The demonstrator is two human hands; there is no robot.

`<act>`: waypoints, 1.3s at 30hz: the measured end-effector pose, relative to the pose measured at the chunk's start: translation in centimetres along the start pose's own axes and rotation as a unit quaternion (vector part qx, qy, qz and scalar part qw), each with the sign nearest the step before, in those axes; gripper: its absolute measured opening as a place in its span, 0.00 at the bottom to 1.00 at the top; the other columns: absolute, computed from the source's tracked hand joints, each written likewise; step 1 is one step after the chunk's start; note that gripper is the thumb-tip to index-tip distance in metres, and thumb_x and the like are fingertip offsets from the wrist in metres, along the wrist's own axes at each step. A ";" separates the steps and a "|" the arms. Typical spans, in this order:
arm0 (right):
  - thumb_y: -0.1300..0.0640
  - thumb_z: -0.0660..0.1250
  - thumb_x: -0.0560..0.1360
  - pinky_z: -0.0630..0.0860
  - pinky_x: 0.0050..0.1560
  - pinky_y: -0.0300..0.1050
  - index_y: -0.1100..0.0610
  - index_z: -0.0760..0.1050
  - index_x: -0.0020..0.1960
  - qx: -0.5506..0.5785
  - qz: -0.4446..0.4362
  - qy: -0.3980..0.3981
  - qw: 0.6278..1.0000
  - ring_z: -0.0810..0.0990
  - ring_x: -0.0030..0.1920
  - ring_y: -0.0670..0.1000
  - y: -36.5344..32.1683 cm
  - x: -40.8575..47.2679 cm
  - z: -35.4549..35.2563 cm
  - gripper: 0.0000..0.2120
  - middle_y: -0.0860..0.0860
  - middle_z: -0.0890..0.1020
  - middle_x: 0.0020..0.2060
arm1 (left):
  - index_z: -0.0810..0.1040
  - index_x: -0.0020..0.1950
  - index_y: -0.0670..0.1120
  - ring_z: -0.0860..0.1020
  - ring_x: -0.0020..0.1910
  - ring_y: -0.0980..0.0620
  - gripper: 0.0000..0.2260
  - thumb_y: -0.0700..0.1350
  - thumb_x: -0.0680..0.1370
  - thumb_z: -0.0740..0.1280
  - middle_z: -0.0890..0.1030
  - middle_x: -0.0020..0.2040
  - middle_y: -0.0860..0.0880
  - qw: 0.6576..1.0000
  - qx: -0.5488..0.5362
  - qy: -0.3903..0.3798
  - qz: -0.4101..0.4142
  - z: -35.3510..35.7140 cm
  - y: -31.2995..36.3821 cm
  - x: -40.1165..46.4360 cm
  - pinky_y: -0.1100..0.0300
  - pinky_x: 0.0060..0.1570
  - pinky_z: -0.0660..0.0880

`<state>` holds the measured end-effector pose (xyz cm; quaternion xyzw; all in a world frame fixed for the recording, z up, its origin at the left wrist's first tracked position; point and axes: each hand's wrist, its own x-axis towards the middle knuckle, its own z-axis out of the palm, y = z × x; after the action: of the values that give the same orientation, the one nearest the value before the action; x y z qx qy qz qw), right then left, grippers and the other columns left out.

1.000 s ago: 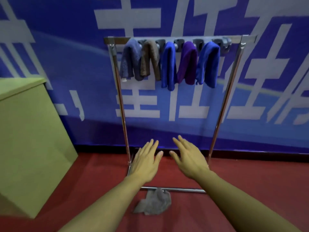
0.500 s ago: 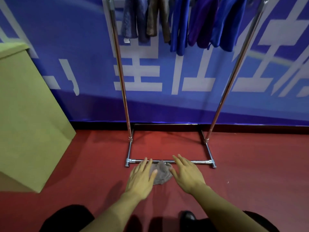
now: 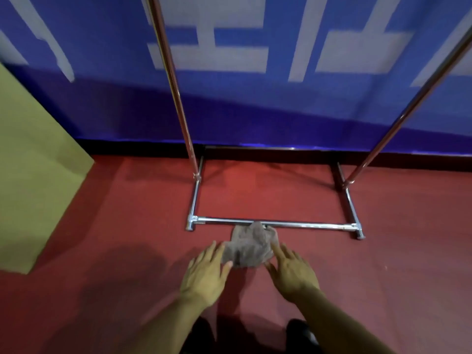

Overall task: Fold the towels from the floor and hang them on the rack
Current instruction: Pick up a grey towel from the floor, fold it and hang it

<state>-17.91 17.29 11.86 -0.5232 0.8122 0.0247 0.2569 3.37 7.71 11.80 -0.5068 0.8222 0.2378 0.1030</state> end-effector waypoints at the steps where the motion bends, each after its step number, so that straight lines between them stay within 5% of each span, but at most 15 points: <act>1: 0.37 0.50 0.82 0.62 0.73 0.51 0.45 0.46 0.82 -0.005 0.012 -0.009 1.000 0.64 0.76 0.57 0.7 1.2 0.9 0.32 0.50 0.55 0.81 | 0.52 0.82 0.55 0.57 0.80 0.50 0.27 0.61 0.84 0.50 0.55 0.83 0.52 1.000 -0.013 -0.010 -0.012 1.2 -0.5 1.5 0.52 0.78 0.55; 8: 0.39 0.54 0.82 0.68 0.70 0.53 0.47 0.52 0.81 0.042 0.027 -0.039 0.998 0.67 0.74 0.60 3.2 9.9 6.9 0.31 0.53 0.60 0.80 | 0.57 0.82 0.47 0.61 0.78 0.45 0.29 0.58 0.84 0.55 0.61 0.81 0.46 0.989 -0.103 -0.052 -0.096 8.7 -2.9 9.6 0.53 0.77 0.57; 12: 0.42 0.60 0.80 0.74 0.62 0.58 0.51 0.61 0.77 0.184 0.118 0.009 0.976 0.74 0.65 0.65 3.4 13.8 9.6 0.28 0.60 0.74 0.65 | 0.65 0.78 0.46 0.67 0.75 0.44 0.27 0.57 0.82 0.60 0.68 0.76 0.45 0.978 -0.168 -0.038 -0.119 11.0 -3.6 12.9 0.52 0.74 0.63; 15: 0.43 0.62 0.80 0.74 0.61 0.55 0.56 0.68 0.71 0.235 0.169 0.014 0.957 0.76 0.63 0.65 3.4 15.8 11.0 0.25 0.62 0.77 0.61 | 0.76 0.68 0.45 0.75 0.66 0.42 0.23 0.59 0.79 0.66 0.78 0.65 0.43 0.959 -0.221 0.008 -0.177 12.4 -3.8 15.4 0.53 0.66 0.71; 17: 0.44 0.65 0.79 0.75 0.56 0.53 0.57 0.74 0.65 0.235 0.165 -0.012 0.958 0.79 0.59 0.64 3.3 16.4 11.9 0.21 0.61 0.82 0.57 | 0.82 0.51 0.47 0.80 0.56 0.41 0.18 0.62 0.76 0.68 0.82 0.50 0.45 0.951 -0.234 0.005 -0.202 13.2 -3.7 16.4 0.56 0.51 0.74; 20: 0.47 0.68 0.77 0.79 0.51 0.53 0.57 0.80 0.57 0.233 0.159 -0.038 0.959 0.83 0.54 0.62 2.9 16.2 12.8 0.16 0.59 0.85 0.51 | 0.75 0.36 0.49 0.81 0.46 0.43 0.17 0.61 0.74 0.71 0.77 0.37 0.50 0.952 -0.226 -0.008 -0.206 13.6 -3.1 16.5 0.60 0.41 0.69; 23: 0.48 0.68 0.76 0.79 0.50 0.52 0.57 0.81 0.54 0.229 0.154 -0.015 0.961 0.82 0.53 0.62 2.4 16.0 12.2 0.13 0.59 0.85 0.50 | 0.80 0.41 0.49 0.77 0.51 0.48 0.12 0.57 0.75 0.73 0.79 0.47 0.47 0.957 -0.227 0.007 -0.181 13.1 -2.6 16.3 0.59 0.53 0.71; 28: 0.48 0.67 0.78 0.76 0.47 0.51 0.58 0.78 0.52 0.225 0.122 0.035 0.966 0.81 0.52 0.62 1.1 14.6 10.0 0.13 0.59 0.84 0.50 | 0.78 0.43 0.47 0.78 0.43 0.48 0.11 0.52 0.77 0.73 0.81 0.42 0.48 0.920 -0.335 -0.049 -0.196 11.6 -1.8 15.1 0.61 0.40 0.68; 31: 0.49 0.67 0.78 0.73 0.46 0.50 0.59 0.76 0.50 0.246 0.089 0.059 0.963 0.80 0.50 0.62 -0.2 12.6 8.4 0.12 0.58 0.80 0.49 | 0.78 0.43 0.46 0.81 0.44 0.46 0.11 0.52 0.79 0.71 0.82 0.44 0.44 0.845 -0.459 -0.084 -0.262 10.7 -0.6 13.1 0.56 0.42 0.79; 34: 0.51 0.68 0.79 0.71 0.46 0.49 0.60 0.75 0.50 0.257 0.032 0.081 0.963 0.78 0.49 0.60 -1.5 11.1 6.7 0.12 0.56 0.78 0.47 | 0.75 0.48 0.47 0.79 0.41 0.49 0.10 0.53 0.81 0.67 0.79 0.43 0.48 0.760 -0.568 -0.122 -0.291 8.8 1.0 11.3 0.56 0.38 0.80; 39: 0.49 0.68 0.79 0.75 0.46 0.49 0.55 0.74 0.50 0.315 -0.020 0.109 0.943 0.81 0.46 0.54 -4.3 8.3 0.7 0.10 0.51 0.80 0.47 | 0.80 0.60 0.52 0.82 0.56 0.48 0.24 0.66 0.73 0.69 0.84 0.57 0.50 0.775 -0.580 -0.071 -0.241 4.0 1.8 10.1 0.49 0.53 0.81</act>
<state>-16.58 8.67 8.54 -0.4311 0.7911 -0.2948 0.3186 -3.20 2.43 4.71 -0.6336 0.3701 0.6723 -0.0979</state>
